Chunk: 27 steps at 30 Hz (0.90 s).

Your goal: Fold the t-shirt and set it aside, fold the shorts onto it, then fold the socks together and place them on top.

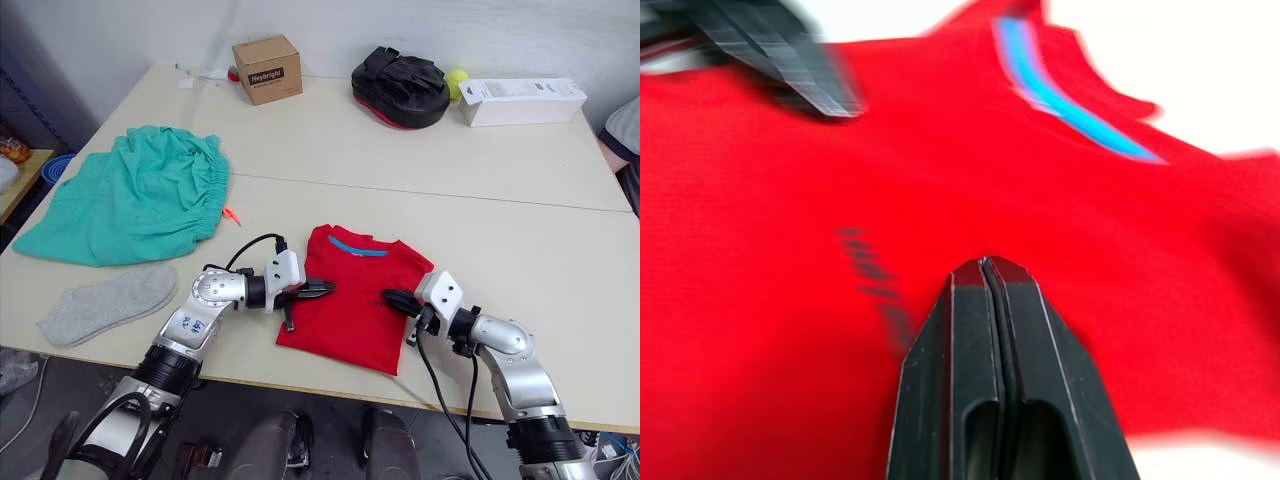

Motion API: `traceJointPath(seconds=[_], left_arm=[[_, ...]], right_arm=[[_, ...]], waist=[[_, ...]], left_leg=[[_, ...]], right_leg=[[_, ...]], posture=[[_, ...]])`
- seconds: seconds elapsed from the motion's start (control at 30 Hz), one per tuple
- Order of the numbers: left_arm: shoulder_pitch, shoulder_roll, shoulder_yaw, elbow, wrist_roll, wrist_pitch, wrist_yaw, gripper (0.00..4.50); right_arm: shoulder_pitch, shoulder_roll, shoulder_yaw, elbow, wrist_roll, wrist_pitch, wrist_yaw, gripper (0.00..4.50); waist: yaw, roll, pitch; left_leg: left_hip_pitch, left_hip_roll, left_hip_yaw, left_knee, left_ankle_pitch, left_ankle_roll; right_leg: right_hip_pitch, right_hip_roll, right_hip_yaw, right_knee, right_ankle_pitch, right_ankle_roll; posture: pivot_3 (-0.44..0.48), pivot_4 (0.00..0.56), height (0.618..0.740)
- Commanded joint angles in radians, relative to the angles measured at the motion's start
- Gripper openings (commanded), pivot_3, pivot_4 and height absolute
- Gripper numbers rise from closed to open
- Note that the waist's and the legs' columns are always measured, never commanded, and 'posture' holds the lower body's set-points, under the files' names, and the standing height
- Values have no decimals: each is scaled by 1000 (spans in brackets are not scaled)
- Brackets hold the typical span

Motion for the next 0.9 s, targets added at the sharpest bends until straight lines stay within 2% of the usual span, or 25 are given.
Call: traceJointPath(seconds=[0.03, 0.17, 0.23, 0.33, 0.47, 0.67, 0.8, 0.9], left_arm=[[13, 23, 10, 31, 10, -8, -2, 23], [-11, 20, 50, 32, -46, -33, -32, 23], [-33, 13, 82, 27, -85, -67, -45, 23], [-80, 0, 121, 25, -139, -31, -61, 23], [-157, -3, 99, 130, -78, -54, -45, 23], [-219, -44, 64, 301, 4, -93, 7, 23], [-252, -70, 67, 383, 51, -126, 97, 23], [-281, -77, 82, 418, 82, -165, 189, 23]], right_arm=[[-8, 5, -48, 63, -13, 17, -63, 8], [-21, 8, -87, 99, 3, -5, -91, 8], [-22, 8, -111, 53, 59, -4, -54, 8], [-18, -20, -100, -40, 129, 36, 39, 8], [-45, -39, -45, -92, 120, 65, 102, 8], [-140, 19, 44, 73, -27, -33, 57, 8], [-234, 79, 0, 244, -29, -72, -18, 8], [-279, 93, -56, 313, -6, -75, -71, 8]], waist=[[-1, 0, -1], [-1, 0, -3], [-1, 0, -3], [0, 0, -3], [1, 0, -3], [-1, 0, -3], [-2, 0, -3], [-1, 0, -3]], left_leg=[[0, 0, 0, 0, 0, 0], [0, 0, 0, 0, 0, -1], [0, 0, 0, -1, 0, -1], [-2, 0, 0, -1, 0, 0], [-2, 0, 0, -1, 0, 1], [-3, 0, 2, -2, 0, 1], [-3, 0, 3, -1, 0, 2], [-3, 0, 3, 0, 1, 2]], right_leg=[[0, 0, 0, 0, 0, 0], [0, 0, 0, 0, 0, 0], [-1, 0, 0, 0, 0, 0], [-3, 0, 0, 0, 0, 0], [-2, 0, -1, 0, 0, 0], [-3, 1, -1, 2, 0, 0], [-3, 1, -1, 2, 0, 0], [-2, 0, -1, 2, 0, 1]], posture=[[0, 150, 740], [0, 150, 740], [0, 150, 740], [0, 150, 740], [0, 150, 740], [0, 150, 740], [0, 150, 740], [0, 150, 740]])
